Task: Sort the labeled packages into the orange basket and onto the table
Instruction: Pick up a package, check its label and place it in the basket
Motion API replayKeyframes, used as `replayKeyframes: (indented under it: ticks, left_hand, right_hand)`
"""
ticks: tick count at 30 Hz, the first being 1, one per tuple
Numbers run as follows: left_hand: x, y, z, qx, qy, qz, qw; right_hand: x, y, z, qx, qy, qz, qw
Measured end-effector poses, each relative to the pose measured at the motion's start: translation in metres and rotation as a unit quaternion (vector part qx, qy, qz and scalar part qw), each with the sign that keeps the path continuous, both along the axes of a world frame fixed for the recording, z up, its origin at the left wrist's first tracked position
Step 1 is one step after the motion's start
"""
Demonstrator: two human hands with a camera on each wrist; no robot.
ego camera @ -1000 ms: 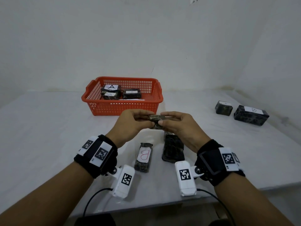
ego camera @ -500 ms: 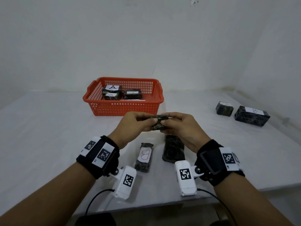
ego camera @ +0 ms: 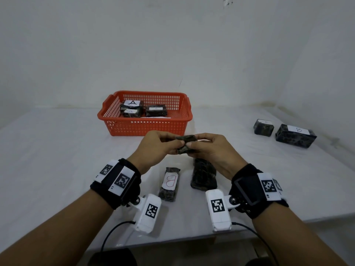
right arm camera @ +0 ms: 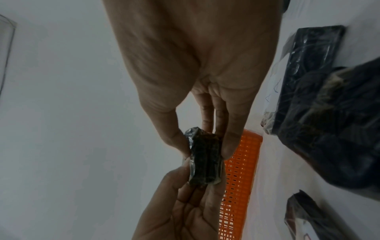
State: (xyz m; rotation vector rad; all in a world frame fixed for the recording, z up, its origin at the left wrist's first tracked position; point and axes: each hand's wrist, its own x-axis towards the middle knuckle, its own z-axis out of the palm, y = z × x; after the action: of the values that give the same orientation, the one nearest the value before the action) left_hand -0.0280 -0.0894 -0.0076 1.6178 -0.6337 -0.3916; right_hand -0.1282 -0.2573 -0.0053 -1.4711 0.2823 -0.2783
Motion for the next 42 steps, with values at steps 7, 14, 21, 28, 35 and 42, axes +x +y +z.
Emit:
replayKeyframes:
  ticks: [7,14,21,28,35,42]
  left_hand:
    - [-0.0009,0.0029,0.0021,-0.005,0.010,-0.030,0.999]
    - [-0.0008,0.0054,0.0050,0.029,-0.049,-0.056,0.997]
    - [-0.0017,0.0058,0.0075,-0.007,-0.043,-0.024,0.999]
    - [-0.0030,0.0029,0.0062,-0.044,-0.053,-0.014,0.998]
    - [-0.0064,0.0073,0.0066,-0.025,-0.021,-0.047,0.998]
    - [-0.0052,0.0081,0.0042,-0.032,-0.027,-0.024,0.999]
  right_hand:
    - [-0.0011,-0.0007,0.0019,-0.027,-0.007,-0.017,0.999]
    - [-0.0036,-0.0002,0.0066,-0.071,-0.038,-0.037,0.996]
    - [-0.0044,-0.0001,0.0080,0.045,-0.014,0.000,0.999]
    - [-0.0023,0.0051,0.0082,0.073,-0.008,0.025,0.997]
    - [-0.0069,0.0019,0.0065,0.020,-0.031,0.004,0.999]
    - [-0.0097,0.0026,0.0051,0.006,-0.031,0.011,0.999]
